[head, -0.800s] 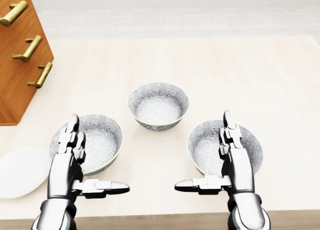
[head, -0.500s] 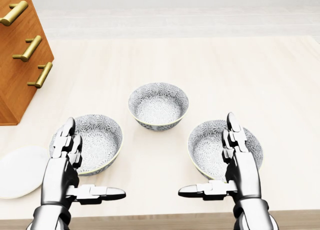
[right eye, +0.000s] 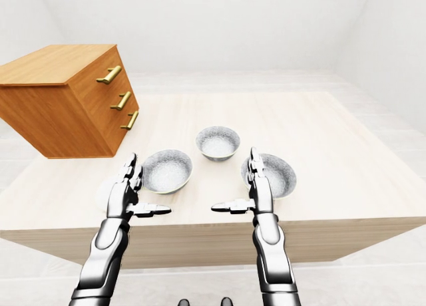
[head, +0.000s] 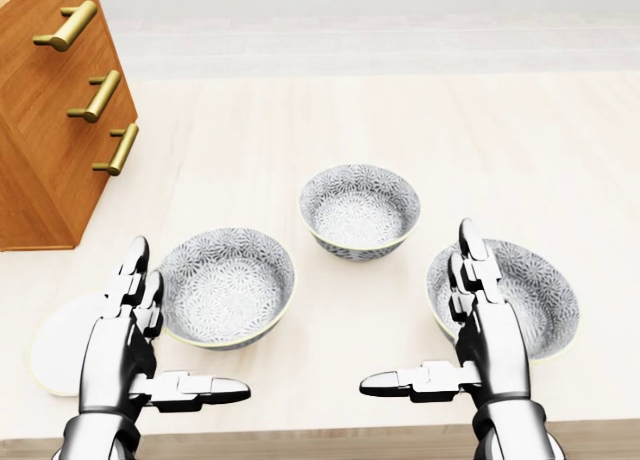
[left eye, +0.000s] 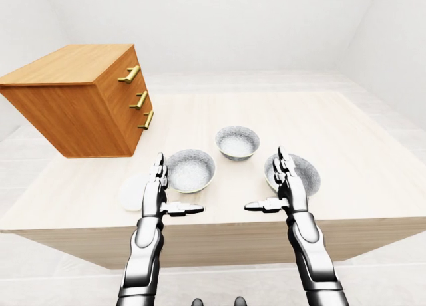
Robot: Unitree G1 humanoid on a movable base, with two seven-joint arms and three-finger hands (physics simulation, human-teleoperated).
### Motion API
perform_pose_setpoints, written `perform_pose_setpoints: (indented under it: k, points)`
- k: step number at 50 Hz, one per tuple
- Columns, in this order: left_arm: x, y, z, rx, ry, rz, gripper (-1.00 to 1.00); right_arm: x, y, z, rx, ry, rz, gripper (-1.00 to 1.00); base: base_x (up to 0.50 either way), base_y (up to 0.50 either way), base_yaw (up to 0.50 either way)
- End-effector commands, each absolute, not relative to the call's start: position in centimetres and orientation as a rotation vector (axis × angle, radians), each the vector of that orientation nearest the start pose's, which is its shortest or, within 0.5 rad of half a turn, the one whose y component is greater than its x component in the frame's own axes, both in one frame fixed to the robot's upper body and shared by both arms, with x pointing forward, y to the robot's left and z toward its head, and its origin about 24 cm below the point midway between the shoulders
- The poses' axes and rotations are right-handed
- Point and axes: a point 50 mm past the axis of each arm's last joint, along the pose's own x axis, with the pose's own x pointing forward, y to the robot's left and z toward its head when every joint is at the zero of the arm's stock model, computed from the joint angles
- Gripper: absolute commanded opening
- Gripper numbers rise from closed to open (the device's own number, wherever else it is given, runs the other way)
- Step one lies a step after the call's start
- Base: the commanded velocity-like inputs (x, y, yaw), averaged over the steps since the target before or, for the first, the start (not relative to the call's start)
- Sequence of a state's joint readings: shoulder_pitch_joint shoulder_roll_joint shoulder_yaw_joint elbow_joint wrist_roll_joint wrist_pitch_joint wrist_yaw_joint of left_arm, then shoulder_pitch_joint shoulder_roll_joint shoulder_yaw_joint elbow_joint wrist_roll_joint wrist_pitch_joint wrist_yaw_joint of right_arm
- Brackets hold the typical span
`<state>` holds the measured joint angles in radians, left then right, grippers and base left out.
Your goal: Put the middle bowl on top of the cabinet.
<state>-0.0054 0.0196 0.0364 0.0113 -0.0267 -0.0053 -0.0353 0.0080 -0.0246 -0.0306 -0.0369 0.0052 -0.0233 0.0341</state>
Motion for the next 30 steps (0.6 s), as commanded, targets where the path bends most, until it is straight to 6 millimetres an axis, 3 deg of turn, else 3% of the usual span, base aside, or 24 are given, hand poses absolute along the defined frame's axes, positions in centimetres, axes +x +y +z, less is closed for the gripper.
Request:
perform_pose_setpoints:
  k: [1, 6, 12, 26, 30]
  points:
    - [25.3, 16.0, 4.3, 0.001, -0.009, 0.002, 1.00, 24.9, -16.0, 5.4, -0.025, -0.070, -0.002, 1.00, 0.00, 0.42, 0.00]
    - [24.8, 15.8, 5.3, 0.027, -0.067, -0.005, 1.00, 24.5, -15.8, 6.1, -0.020, -0.092, 0.004, 1.00, 0.00, 0.42, 0.00]
    - [24.3, 15.9, 6.4, 0.035, -0.098, 0.006, 1.00, 23.9, -16.0, 7.2, -0.030, -0.128, -0.009, 1.00, 0.00, 0.08, 0.00]
    - [22.1, 16.6, 12.6, 0.093, -0.314, 0.064, 1.00, 22.9, -16.0, 10.8, -0.011, -0.237, 0.006, 1.00, 0.01, 0.06, 0.00]
    - [21.8, 17.0, 13.1, 0.094, -0.338, 0.076, 1.00, 22.5, -15.9, 12.5, -0.017, -0.312, 0.013, 1.00, 0.11, 0.39, 0.00]
